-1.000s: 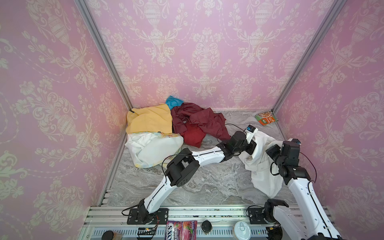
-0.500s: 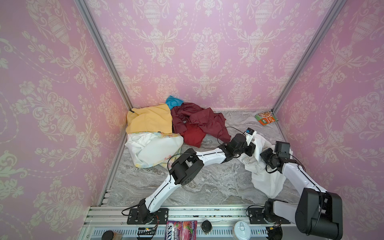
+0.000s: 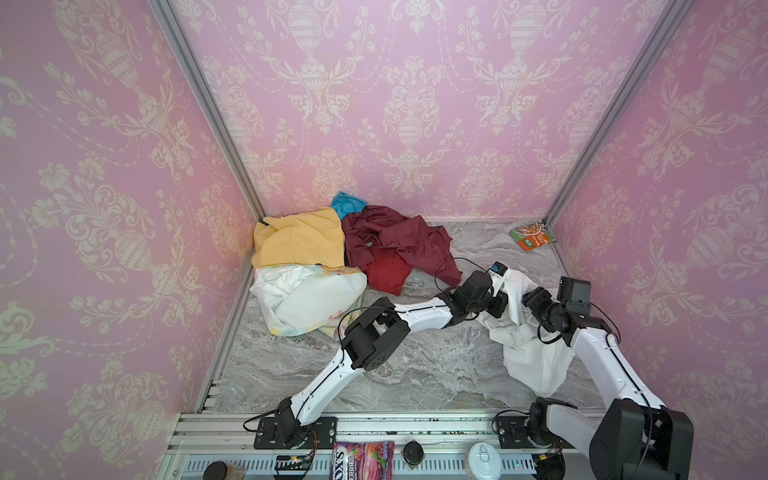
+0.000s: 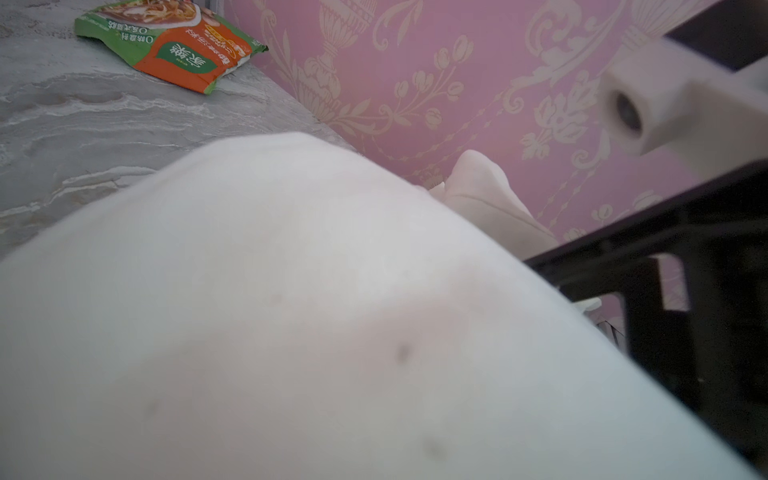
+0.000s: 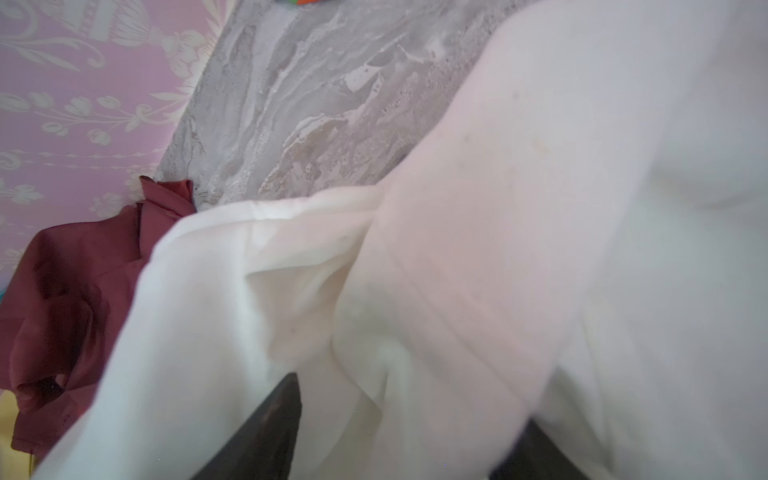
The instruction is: Pick out a specific cloth from the pile
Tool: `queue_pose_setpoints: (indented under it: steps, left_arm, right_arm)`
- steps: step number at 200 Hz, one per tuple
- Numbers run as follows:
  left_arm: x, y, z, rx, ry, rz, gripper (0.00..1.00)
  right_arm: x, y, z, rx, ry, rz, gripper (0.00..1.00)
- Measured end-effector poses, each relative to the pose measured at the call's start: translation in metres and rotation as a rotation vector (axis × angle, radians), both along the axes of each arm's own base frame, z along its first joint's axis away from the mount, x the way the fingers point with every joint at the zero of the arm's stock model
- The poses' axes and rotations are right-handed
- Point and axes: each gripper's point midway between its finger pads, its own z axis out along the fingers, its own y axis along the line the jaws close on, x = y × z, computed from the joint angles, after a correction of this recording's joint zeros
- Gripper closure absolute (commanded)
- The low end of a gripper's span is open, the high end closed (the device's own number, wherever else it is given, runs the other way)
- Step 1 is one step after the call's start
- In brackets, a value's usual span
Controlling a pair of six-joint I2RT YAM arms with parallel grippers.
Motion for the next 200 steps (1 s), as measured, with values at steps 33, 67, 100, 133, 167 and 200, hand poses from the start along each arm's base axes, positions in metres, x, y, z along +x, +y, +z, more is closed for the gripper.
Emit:
queue_pose_setpoints:
  steps: [33,67,100,133,167,200]
  left_arm:
    - [-0.001,0.006,-0.016,0.032,0.021,0.003,1.0]
    - [-0.001,0.008,-0.018,0.039,0.026,0.005,1.0]
    - [0.0,0.011,-0.019,0.043,0.024,0.008,0.92]
    - [-0.003,0.019,-0.018,0.054,0.021,0.007,0.73]
    - [-0.005,0.028,-0.001,0.044,-0.003,0.006,0.46]
    - [-0.012,0.04,0.019,0.037,-0.035,-0.002,0.3]
  right_arm:
    - [-0.006,0.001,0.035,-0.055,-0.074,0.031,0.24]
    - [-0.012,0.011,0.052,-0.1,-0.116,0.089,0.25]
    - [-0.014,0.034,0.063,-0.13,-0.151,0.177,0.25]
    - [-0.014,0.047,0.066,-0.147,-0.146,0.221,0.26]
    - [-0.014,0.053,0.07,-0.17,-0.148,0.245,0.26]
    - [-0.013,0.057,0.067,-0.181,-0.13,0.264,0.26]
